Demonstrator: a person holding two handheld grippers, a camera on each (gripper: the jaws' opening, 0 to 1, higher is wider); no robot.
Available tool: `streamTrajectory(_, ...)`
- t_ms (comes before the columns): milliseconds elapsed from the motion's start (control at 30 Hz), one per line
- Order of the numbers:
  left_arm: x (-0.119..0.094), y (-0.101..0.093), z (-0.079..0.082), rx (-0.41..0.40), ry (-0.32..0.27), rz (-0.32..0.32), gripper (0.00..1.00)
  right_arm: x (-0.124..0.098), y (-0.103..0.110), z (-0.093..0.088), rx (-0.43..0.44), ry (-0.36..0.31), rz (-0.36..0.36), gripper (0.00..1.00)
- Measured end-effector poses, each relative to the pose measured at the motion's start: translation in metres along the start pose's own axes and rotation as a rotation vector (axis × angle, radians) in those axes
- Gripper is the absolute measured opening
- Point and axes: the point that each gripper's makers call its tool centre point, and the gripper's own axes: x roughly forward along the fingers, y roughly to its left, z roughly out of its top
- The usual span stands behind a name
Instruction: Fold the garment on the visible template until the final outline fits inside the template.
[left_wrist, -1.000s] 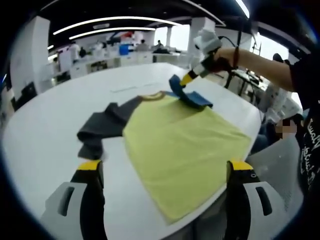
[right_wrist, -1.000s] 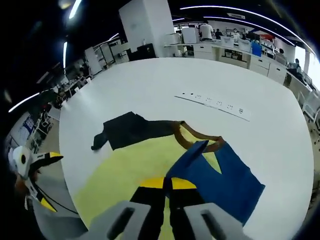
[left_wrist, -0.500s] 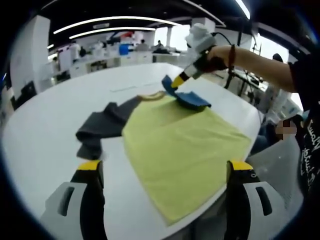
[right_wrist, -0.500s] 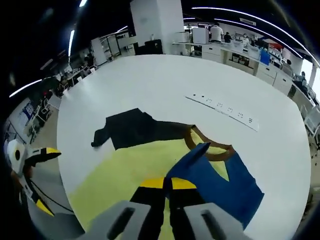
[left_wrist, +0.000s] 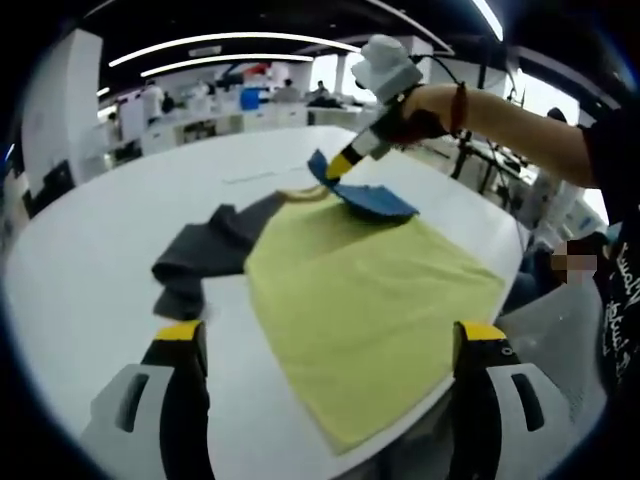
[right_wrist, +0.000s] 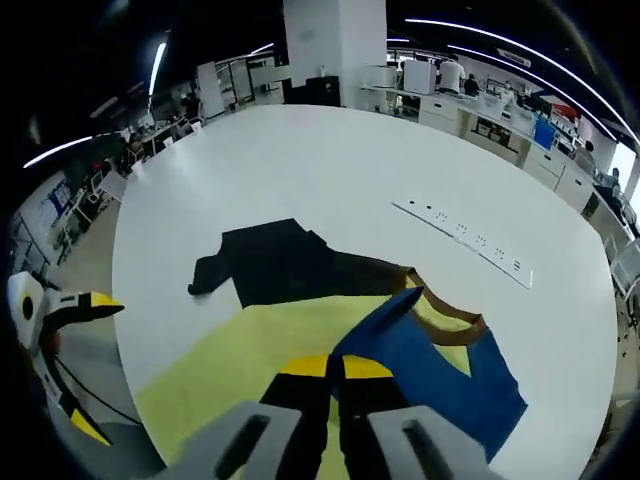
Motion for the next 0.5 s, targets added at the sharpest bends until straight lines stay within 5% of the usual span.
streamTrajectory(500,0.0,0.003,-0.001,-0.012,0.0,0.002,0.99,0.01,0.031,0.004,-0.029,0.005,0.053,0.0)
